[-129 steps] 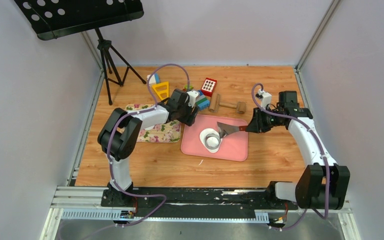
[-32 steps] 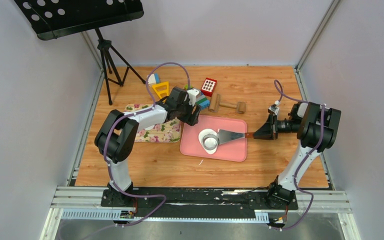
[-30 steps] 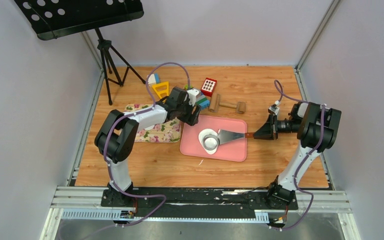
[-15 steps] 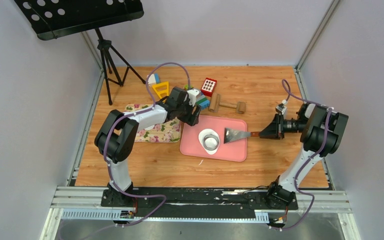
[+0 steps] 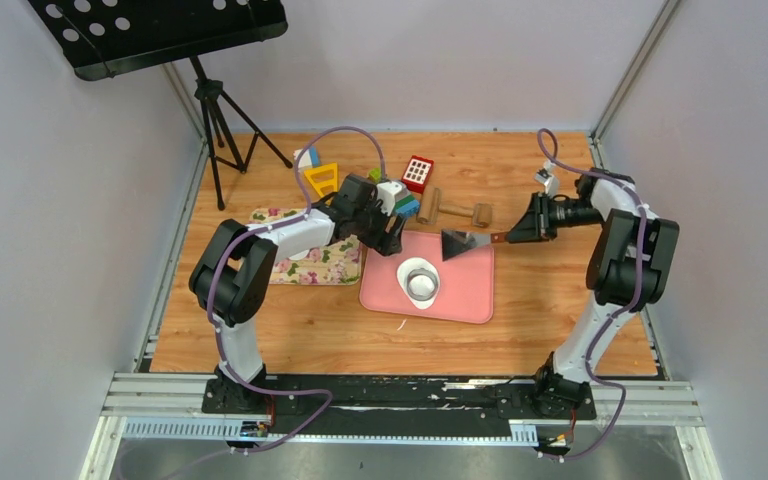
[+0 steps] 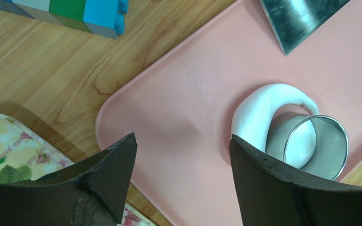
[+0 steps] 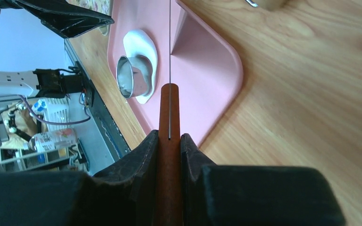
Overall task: Roll out the dumpling wrappers from the dough
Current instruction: Remove the dumpling wrapper from the work surface.
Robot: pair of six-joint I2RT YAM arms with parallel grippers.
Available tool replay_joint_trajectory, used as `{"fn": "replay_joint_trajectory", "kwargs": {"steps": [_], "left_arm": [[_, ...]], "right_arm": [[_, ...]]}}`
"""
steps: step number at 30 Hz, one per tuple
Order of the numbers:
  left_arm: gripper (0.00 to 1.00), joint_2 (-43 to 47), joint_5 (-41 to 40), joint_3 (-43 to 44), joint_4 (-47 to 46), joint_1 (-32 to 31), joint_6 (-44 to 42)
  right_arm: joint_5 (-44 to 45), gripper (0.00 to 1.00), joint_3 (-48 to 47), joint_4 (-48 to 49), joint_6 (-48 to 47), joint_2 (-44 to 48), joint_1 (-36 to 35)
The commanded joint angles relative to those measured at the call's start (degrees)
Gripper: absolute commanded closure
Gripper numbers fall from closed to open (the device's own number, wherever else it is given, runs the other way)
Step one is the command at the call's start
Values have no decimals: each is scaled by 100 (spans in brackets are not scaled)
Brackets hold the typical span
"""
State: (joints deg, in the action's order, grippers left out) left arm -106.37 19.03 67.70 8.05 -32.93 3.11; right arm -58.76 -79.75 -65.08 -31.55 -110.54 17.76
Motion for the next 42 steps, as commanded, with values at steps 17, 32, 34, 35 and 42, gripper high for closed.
{"fn": "replay_joint_trajectory", "kwargs": {"steps": [17,32,34,35,42], "left_arm": [[0,1053,603,630,1870,715,-1396],[0,1576,774,-144,1834,928,-1586],[0,1564,783,-174,1764,927,-1558],[0,1557,786,-187,1738,928,-1555],[0,1539,787,-202,1726,928,-1534]], "right_arm": [[936,100,-3103,-2464,-2644,-2559,-1072],[379,100,-3612,-2690,-2733,-3125,-1399],[152,100,-3630,-2690,-2710,-3176,-1363],[17,100,-3639,-2694,-2708,-3212,-1344],[-841,100,-3533,-2699,-2714,-3310,-1253]]}}
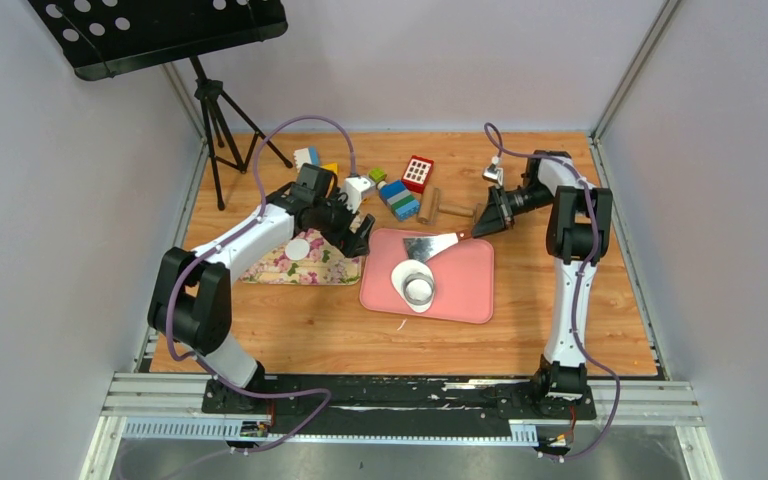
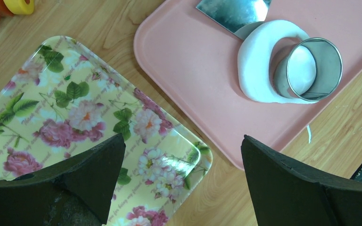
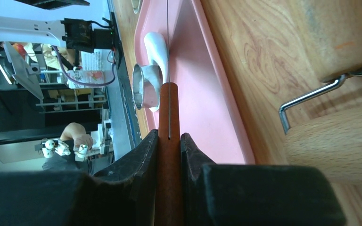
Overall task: Roll out the dumpling wrappers from the dough
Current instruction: Remove the dumpling wrapper from the work surface.
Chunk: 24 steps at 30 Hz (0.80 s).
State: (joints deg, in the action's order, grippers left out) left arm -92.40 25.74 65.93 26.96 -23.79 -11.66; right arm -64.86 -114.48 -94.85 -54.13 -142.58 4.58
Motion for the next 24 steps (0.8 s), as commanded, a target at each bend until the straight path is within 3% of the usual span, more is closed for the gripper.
{"fn": "replay_joint_trajectory", "kwargs": {"steps": [1,24], "left_arm": [[0,150,118,-27,-171,15,-56],[0,86,157,-333,-464,-3,154]], "right_arm": [[-280,100,-12,277,-479,-96,69],[-219,100,521,277,-552,863,491]]}}
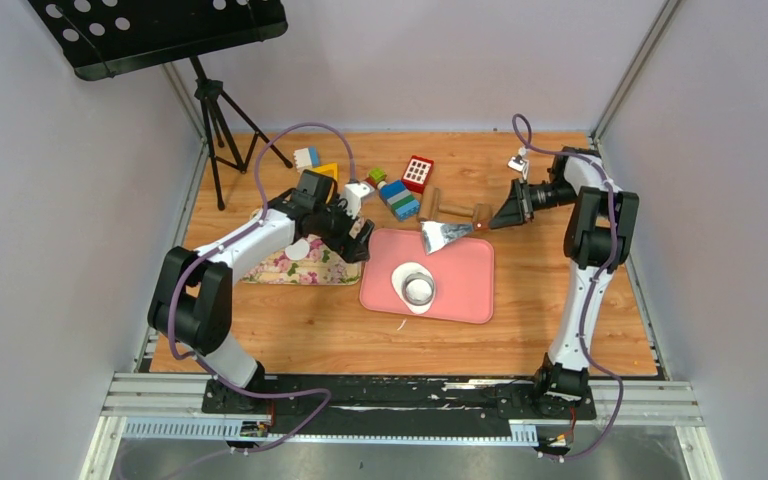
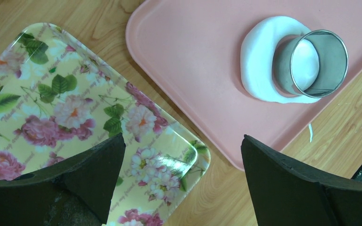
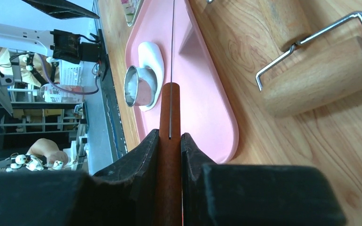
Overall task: Roll out the dumpling wrappers from the dough
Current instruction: Remove the dumpling wrapper from the work surface.
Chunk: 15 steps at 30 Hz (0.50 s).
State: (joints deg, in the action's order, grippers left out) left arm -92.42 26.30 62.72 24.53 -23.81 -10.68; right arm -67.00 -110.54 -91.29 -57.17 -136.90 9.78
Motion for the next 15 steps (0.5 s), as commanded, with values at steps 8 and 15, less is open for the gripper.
{"fn": "replay_joint_trajectory", "kwargs": {"steps": [8,15], "left_arm": [[0,178,-81,-73,-335,-1,115],[0,215,-132,-80,-354,-1,119]], "right_arm": [[792,100,533,438,126,1826,-249],[1743,100,906,1581,1248,2972,-842]]}}
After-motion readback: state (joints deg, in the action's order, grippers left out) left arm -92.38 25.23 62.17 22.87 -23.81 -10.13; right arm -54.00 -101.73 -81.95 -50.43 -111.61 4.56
